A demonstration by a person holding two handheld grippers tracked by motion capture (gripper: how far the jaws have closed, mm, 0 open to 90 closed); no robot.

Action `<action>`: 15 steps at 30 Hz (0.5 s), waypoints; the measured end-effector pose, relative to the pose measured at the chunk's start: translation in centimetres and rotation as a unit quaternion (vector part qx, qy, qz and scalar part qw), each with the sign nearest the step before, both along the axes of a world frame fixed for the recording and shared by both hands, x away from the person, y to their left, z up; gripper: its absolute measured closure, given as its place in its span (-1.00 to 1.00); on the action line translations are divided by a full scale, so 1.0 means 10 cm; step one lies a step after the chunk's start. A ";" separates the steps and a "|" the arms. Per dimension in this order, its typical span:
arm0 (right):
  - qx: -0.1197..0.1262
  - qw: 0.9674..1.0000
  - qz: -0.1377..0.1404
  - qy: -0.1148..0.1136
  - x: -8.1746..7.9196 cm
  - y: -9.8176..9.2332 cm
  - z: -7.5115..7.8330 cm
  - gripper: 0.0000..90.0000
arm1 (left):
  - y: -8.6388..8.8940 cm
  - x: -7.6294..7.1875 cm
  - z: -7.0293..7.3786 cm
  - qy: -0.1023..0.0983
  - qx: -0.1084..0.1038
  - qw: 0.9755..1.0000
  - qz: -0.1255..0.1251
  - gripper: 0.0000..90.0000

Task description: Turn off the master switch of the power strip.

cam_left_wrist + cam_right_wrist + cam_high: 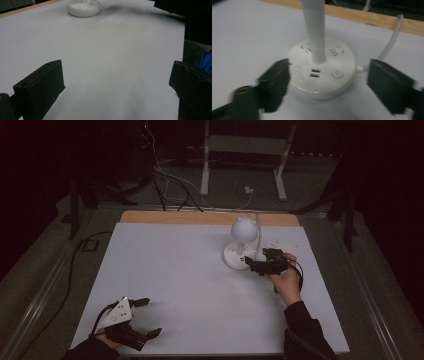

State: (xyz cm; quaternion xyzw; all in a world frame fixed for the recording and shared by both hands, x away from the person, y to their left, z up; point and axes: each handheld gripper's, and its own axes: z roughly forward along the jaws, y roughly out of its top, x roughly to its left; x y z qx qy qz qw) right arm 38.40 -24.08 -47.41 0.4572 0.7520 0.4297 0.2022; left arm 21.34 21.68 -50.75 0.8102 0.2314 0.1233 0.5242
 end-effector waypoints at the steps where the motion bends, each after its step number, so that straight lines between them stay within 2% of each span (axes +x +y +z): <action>1: 0.007 1.000 0.004 -0.003 -0.02 0.00 0.01 -0.71 | 0.00 0.00 0.00 0.001 0.001 1.000 0.000 -0.99; 5: 0.026 0.999 0.033 -0.002 -0.10 -0.02 0.04 -0.94 | 0.00 0.01 0.00 0.000 0.001 1.000 0.001 -0.99; 10: 0.044 0.997 0.058 0.020 -0.18 -0.03 0.07 -0.95 | 0.00 0.00 0.00 -0.001 0.004 1.000 0.000 -0.99; 15: 0.047 0.996 0.072 0.016 -0.29 -0.04 0.09 -0.95 | 0.00 0.00 0.00 -0.001 0.004 1.000 0.000 -0.99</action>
